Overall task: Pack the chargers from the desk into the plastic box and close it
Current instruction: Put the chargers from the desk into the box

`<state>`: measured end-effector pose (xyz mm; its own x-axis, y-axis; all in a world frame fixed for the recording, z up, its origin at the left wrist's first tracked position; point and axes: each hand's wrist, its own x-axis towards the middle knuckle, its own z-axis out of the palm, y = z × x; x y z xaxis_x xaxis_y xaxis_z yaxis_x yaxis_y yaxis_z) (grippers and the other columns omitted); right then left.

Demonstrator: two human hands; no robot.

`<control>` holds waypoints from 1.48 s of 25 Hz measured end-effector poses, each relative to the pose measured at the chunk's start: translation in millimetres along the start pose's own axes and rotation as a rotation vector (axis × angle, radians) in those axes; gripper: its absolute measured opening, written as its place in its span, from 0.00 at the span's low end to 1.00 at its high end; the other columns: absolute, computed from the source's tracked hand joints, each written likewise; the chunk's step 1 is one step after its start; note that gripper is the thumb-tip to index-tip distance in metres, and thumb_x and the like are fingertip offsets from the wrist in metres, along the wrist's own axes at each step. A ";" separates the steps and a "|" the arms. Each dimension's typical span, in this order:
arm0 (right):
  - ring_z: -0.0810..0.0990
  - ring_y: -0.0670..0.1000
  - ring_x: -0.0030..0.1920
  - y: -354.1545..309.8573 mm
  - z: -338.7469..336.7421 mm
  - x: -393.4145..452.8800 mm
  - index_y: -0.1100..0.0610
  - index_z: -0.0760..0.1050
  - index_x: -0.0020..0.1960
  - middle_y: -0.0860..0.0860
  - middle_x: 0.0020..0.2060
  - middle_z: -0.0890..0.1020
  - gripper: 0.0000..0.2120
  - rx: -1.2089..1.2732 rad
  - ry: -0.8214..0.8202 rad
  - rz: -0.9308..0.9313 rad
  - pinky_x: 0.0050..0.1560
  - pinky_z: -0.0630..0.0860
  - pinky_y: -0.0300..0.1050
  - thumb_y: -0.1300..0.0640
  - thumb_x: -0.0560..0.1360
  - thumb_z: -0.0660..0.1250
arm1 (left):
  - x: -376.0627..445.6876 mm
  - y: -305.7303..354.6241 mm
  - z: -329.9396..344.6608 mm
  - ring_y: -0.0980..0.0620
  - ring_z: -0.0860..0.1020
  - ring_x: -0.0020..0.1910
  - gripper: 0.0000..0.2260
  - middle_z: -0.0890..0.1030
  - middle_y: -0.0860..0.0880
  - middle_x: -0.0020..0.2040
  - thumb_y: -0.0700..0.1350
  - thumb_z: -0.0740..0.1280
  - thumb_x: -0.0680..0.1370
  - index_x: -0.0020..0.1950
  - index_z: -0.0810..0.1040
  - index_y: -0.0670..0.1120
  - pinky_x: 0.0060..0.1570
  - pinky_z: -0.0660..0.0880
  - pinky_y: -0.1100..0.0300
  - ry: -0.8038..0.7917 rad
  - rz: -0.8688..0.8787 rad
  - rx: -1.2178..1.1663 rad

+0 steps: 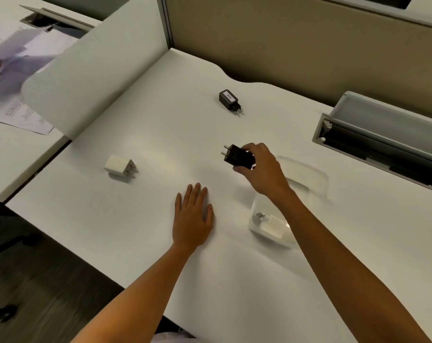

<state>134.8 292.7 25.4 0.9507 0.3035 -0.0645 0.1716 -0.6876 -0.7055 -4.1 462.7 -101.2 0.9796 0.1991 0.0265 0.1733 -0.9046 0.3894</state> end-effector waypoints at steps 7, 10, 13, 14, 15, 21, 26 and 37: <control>0.77 0.53 0.49 51.4 -63.9 -79.6 0.51 0.74 0.63 0.50 0.56 0.76 0.25 -0.149 -0.006 0.340 0.47 0.69 0.44 0.50 0.69 0.77 | -0.5 0.2 -0.4 0.49 0.56 0.80 0.25 0.63 0.48 0.79 0.54 0.53 0.82 0.78 0.63 0.47 0.79 0.50 0.46 0.016 0.007 -0.004; 0.79 0.57 0.54 62.5 -46.5 -89.2 0.53 0.75 0.62 0.53 0.58 0.76 0.24 -0.201 -0.127 0.376 0.46 0.70 0.44 0.52 0.69 0.76 | 0.0 -0.6 0.2 0.49 0.56 0.80 0.25 0.63 0.48 0.79 0.54 0.53 0.81 0.78 0.64 0.48 0.79 0.51 0.46 0.028 0.003 -0.001; 0.78 0.59 0.54 70.2 -35.3 -89.6 0.54 0.75 0.63 0.54 0.57 0.75 0.22 -0.242 -0.136 0.396 0.44 0.69 0.44 0.52 0.71 0.74 | 0.7 -0.1 1.1 0.50 0.56 0.80 0.26 0.63 0.48 0.79 0.54 0.53 0.81 0.78 0.64 0.48 0.78 0.51 0.46 0.027 0.002 -0.003; 0.78 0.59 0.54 71.7 -33.0 -88.8 0.54 0.75 0.64 0.54 0.57 0.75 0.22 -0.244 -0.143 0.399 0.44 0.69 0.44 0.52 0.72 0.74 | 0.9 0.0 1.3 0.50 0.56 0.80 0.26 0.63 0.48 0.79 0.54 0.53 0.81 0.78 0.64 0.48 0.78 0.51 0.46 0.027 0.003 -0.004; 0.78 0.59 0.54 72.6 -31.2 -87.9 0.54 0.74 0.64 0.55 0.58 0.75 0.22 -0.244 -0.157 0.400 0.45 0.69 0.44 0.52 0.72 0.73 | 0.9 -0.1 1.4 0.50 0.56 0.80 0.26 0.63 0.48 0.79 0.54 0.53 0.81 0.78 0.63 0.48 0.79 0.51 0.46 0.029 0.003 -0.004; 0.81 0.57 0.53 72.9 -30.7 -83.9 0.54 0.78 0.62 0.54 0.58 0.81 0.14 -0.206 -0.126 0.399 0.47 0.72 0.43 0.56 0.77 0.67 | 0.1 -0.2 0.5 0.50 0.55 0.80 0.25 0.63 0.48 0.79 0.54 0.54 0.81 0.78 0.63 0.48 0.79 0.50 0.46 0.034 -0.001 -0.012; 0.81 0.55 0.52 71.6 -28.8 -86.8 0.53 0.77 0.63 0.53 0.57 0.82 0.14 -0.221 -0.096 0.384 0.48 0.74 0.44 0.53 0.78 0.66 | -1.4 0.2 -3.5 0.48 0.55 0.80 0.24 0.62 0.47 0.79 0.52 0.56 0.82 0.78 0.63 0.46 0.79 0.50 0.47 0.026 0.022 -0.030; 0.81 0.55 0.54 72.6 -26.1 -88.4 0.53 0.75 0.64 0.52 0.58 0.81 0.17 -0.270 -0.065 0.361 0.51 0.75 0.46 0.52 0.77 0.68 | 69.8 -73.6 -86.3 0.36 0.66 0.71 0.30 0.67 0.37 0.71 0.46 0.70 0.74 0.71 0.65 0.36 0.70 0.66 0.45 0.508 -0.643 -0.283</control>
<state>70.0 198.8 -1.8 0.9453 0.0472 -0.3228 -0.0986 -0.9018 -0.4207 42.9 575.8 -48.5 0.5243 0.8451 0.1046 0.5799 -0.4444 0.6828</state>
